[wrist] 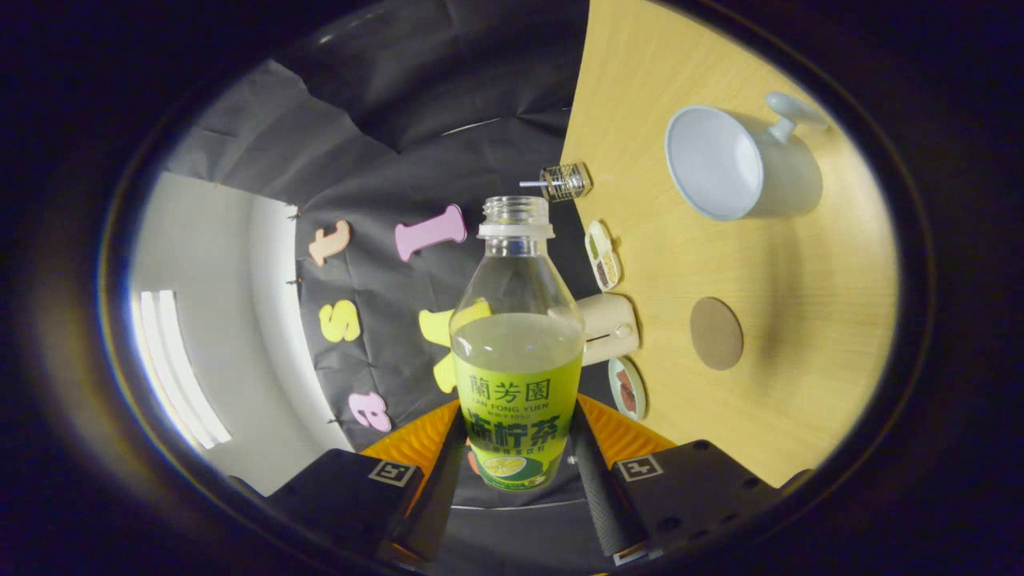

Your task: Take the bottle from table, then pour the juice into the cup, finally place the bottle on the coaster

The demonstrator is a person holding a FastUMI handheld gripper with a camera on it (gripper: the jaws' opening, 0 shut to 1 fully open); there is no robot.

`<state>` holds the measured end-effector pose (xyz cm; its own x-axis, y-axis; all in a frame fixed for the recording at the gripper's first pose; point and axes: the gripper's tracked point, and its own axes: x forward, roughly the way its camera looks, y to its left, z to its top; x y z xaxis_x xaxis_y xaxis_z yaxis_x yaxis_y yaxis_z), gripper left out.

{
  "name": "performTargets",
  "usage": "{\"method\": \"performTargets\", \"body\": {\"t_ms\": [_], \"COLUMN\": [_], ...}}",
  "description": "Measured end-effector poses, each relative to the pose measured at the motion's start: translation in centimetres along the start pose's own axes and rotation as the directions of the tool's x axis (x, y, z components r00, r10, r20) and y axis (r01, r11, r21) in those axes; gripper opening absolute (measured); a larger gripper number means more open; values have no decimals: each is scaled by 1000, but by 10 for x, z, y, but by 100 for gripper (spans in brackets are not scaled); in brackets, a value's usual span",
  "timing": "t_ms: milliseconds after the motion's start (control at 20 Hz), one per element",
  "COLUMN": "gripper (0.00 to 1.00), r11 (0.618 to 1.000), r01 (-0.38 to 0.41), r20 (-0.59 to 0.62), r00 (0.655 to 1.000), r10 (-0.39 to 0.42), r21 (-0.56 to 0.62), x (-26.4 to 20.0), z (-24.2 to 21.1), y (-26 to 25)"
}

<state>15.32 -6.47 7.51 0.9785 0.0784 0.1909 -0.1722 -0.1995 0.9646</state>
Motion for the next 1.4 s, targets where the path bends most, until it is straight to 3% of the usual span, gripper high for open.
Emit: {"method": "performTargets", "body": {"t_ms": [150, 300, 500, 700, 950, 1000, 1250, 1400], "gripper": [76, 76, 77, 77, 77, 77, 78, 78], "r11": [980, 894, 707, 522, 197, 150, -60, -119], "r01": [67, 149, 196, 170, 225, 226, 257, 259], "r20": [-17, -4, 38, 68, 172, 183, 263, 281], "r00": [997, 986, 972, 975, 952, 949, 930, 927], "r10": [-72, -166, -233, -210, -255, -258, -257, -249], "r21": [-185, -424, -679, -836, -954, -963, -965, -959], "x": [-3, -9, -17, -25, -30, -30, -16, 0], "z": [-9, -19, -27, -33, -30, -31, -20, -17], "y": [-12, -24, -19, -12, -21, -23, -37, -40]}}
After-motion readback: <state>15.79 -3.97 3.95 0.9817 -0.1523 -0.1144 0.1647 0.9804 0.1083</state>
